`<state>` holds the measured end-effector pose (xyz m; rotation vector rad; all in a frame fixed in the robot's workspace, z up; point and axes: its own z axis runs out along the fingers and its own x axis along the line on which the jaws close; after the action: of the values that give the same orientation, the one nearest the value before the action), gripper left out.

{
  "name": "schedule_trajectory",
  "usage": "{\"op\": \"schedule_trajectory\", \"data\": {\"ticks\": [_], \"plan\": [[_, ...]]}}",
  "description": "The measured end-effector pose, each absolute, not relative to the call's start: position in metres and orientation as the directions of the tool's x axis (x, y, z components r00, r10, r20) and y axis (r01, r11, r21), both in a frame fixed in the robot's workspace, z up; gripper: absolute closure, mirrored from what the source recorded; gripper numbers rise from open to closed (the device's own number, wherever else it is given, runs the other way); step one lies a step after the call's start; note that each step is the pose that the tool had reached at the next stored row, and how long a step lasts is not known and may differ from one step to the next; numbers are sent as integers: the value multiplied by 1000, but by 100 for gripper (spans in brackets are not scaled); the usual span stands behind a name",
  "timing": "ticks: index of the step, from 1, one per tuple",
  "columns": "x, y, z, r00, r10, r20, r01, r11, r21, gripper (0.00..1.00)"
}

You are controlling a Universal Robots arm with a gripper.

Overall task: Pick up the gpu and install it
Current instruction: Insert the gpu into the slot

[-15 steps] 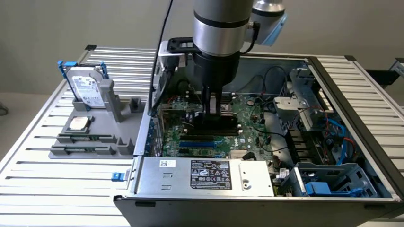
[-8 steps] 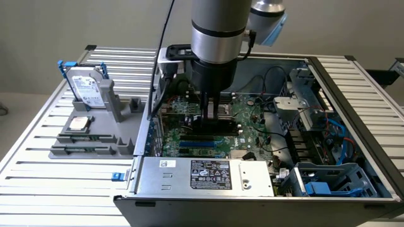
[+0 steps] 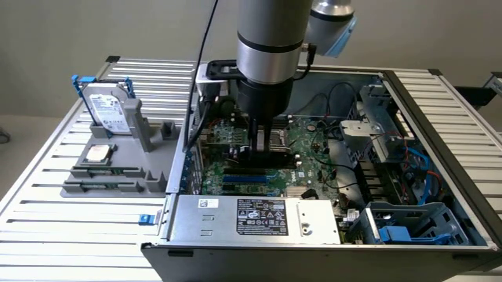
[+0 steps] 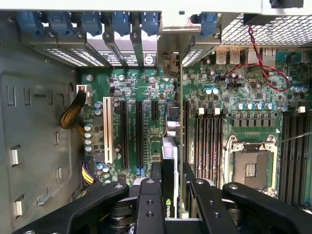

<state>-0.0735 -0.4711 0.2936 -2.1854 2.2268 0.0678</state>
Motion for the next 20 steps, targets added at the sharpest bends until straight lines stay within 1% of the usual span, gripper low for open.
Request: {"op": "schedule_trajectory", "data": {"ticks": [20], "plan": [[-76, -471, 273, -34, -998, -45, -999, 33, 22, 73]]}}
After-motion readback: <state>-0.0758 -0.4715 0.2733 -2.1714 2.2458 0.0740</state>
